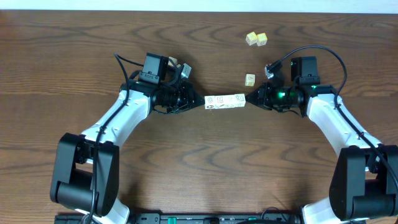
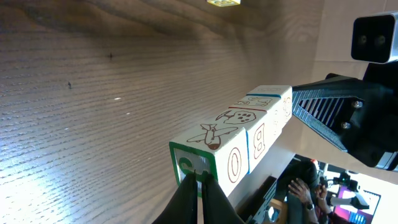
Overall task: Lift 4 blocks
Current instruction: 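Hold the four-block row raised between both grippers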
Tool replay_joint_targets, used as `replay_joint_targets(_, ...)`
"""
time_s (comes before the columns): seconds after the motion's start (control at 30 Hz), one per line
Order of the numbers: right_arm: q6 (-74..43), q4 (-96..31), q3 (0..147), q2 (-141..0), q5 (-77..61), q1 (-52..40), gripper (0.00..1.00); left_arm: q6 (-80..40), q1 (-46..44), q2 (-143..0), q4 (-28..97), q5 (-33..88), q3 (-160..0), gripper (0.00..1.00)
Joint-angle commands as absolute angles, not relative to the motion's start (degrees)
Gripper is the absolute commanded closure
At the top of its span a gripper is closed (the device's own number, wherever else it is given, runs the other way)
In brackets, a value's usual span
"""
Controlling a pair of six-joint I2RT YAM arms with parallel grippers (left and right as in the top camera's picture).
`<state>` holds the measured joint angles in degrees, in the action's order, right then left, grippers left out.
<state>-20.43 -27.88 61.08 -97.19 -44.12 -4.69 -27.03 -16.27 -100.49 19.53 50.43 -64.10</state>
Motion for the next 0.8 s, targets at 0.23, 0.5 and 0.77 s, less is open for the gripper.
replay_joint_targets(0.23,-21.2,-28.1,62.2,-94.2,-57.3,-9.1,0.99,-27.8,-18.7,-99.5,18.8,56.1,-65.6,0.93)
replay_joint_targets(0.5,-21.2,-28.1,62.3,-94.2,-57.3,-9.1,0.99,-27.8,-18.7,-97.1,18.8,55.9,-65.6,0.93)
replay_joint_targets(0.77,-21.2,-28.2,62.2,-94.2,-57.3,-9.1,0.99,-27.7,-18.7,-97.0,19.0,55.9,-65.6,0.93)
